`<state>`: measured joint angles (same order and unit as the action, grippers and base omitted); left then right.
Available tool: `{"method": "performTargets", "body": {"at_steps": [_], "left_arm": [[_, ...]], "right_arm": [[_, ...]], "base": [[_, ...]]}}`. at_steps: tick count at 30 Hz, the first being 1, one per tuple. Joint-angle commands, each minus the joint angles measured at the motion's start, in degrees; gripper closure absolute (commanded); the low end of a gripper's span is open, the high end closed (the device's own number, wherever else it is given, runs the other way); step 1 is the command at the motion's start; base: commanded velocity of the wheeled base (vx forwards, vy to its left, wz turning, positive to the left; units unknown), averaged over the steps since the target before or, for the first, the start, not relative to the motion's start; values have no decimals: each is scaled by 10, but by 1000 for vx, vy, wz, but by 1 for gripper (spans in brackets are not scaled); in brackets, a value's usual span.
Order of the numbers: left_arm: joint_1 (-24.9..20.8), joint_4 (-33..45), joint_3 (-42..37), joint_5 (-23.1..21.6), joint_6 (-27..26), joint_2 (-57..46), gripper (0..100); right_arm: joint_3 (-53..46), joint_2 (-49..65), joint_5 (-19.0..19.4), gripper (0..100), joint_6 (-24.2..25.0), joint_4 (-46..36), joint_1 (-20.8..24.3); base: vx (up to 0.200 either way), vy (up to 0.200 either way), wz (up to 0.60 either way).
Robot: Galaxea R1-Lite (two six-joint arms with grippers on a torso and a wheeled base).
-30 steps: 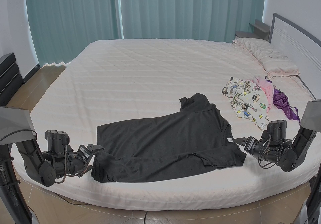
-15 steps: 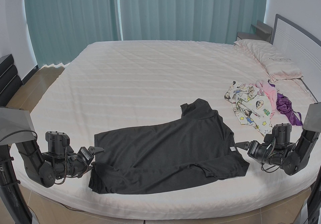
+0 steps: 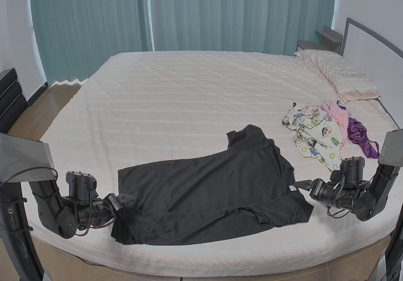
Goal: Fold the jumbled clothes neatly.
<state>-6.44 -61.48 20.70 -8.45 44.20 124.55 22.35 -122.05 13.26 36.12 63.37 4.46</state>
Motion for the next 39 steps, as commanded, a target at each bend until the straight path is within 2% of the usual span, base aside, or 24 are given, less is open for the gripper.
{"method": "performTargets", "body": {"at_steps": [1, 6, 7, 13, 18, 24, 28, 30, 39], "left_arm": [[-3, -5, 17, 19, -7, 39, 0], [-4, -30, 14, 21, -3, 39, 0], [-4, -31, 15, 21, -3, 39, 100], [-1, -34, 3, 22, -6, 43, 100], [6, -34, 4, 22, -6, 44, 100], [20, -34, -4, 23, 1, 38, 100], [19, -35, -15, 19, 1, 38, 100], [18, -35, -15, 19, 1, 38, 100], [16, -35, -16, 18, 1, 39, 100]], "right_arm": [[2, -5, 0, 0, -1, 1, 0], [2, -13, 0, 0, -3, 3, 0], [2, -14, 0, 0, -3, 3, 0], [21, -34, 9, 0, -2, 13, 5], [63, -62, 10, 0, -18, 4, 10], [122, -73, 10, 0, -66, -61, 22], [152, -98, 12, 0, -111, -71, 23], [157, -105, 15, 0, -118, -71, 23], [176, -125, 54, 0, -169, -101, 23]], "base": [[0, 0, 0], [0, 0, 0], [0, 0, 0], [0, 0, 0], [0, 0, 0], [0, 0, 0], [0, 0, 0], [0, 0, 0], [0, 0, 0]]}}
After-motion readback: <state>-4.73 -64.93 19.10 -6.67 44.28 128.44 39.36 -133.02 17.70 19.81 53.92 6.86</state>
